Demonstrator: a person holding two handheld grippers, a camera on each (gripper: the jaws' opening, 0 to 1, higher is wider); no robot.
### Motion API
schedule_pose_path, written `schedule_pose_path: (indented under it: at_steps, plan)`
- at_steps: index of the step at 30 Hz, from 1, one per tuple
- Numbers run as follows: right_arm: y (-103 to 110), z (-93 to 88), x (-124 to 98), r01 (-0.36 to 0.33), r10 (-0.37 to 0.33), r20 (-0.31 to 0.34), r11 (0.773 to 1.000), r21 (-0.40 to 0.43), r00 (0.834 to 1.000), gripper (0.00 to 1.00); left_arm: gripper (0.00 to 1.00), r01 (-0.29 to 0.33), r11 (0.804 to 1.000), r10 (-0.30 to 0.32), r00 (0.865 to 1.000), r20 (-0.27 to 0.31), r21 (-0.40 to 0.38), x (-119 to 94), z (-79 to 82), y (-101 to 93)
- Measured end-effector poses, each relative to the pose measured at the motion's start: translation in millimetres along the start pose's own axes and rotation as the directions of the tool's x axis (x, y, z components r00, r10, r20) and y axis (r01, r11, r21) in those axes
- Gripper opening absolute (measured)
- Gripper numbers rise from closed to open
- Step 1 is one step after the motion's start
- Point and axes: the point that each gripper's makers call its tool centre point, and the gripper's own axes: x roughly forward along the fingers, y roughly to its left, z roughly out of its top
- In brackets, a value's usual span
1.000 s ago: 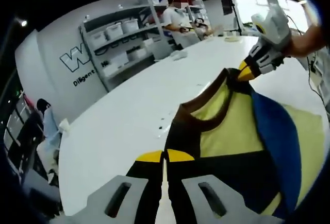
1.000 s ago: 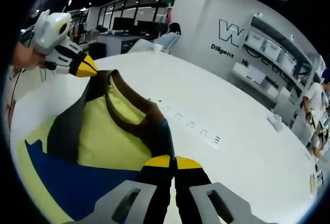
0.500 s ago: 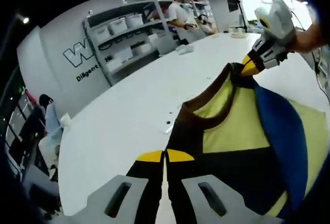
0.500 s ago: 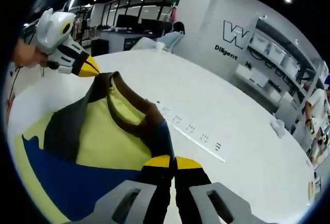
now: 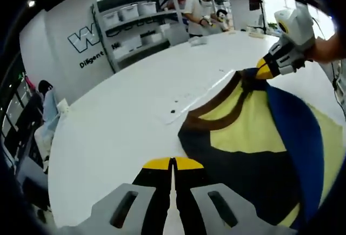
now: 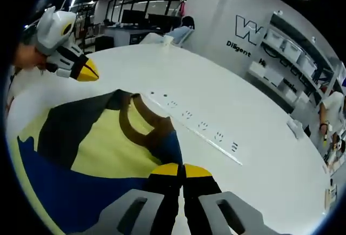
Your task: Fold the garment on the visible template until the final outline fits inside the template.
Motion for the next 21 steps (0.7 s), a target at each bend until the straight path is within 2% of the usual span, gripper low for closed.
schedule_pose_path:
  at_steps: [5,11,16,21]
  plan:
    - [-1,-6.6,6,0.002,-0.002,-0.019,1.0,0.003,1.0,0.0,0.0,0.022,1.0,-0.022,1.0,0.002,0.016,5,2.0,-8.8]
    - [-1,-14.9,11,-0.001,0.001,-0.047,1.0,-0.005,0.999,0.0,0.0,0.039,0.999,-0.039,0.999,-0.012,0.007,9,-3.0,-15.3]
    - [-3,-15.5,13,0.002,-0.002,-0.041,1.0,-0.008,0.999,0.0,0.0,0.043,0.999,-0.043,0.999,-0.023,-0.005,12,-6.3,-16.8]
    - [-3,-14.8,12,-0.004,0.005,-0.027,1.0,0.01,1.0,0.07,0.0,0.045,0.999,-0.045,0.999,-0.012,-0.007,12,-3.6,-17.7]
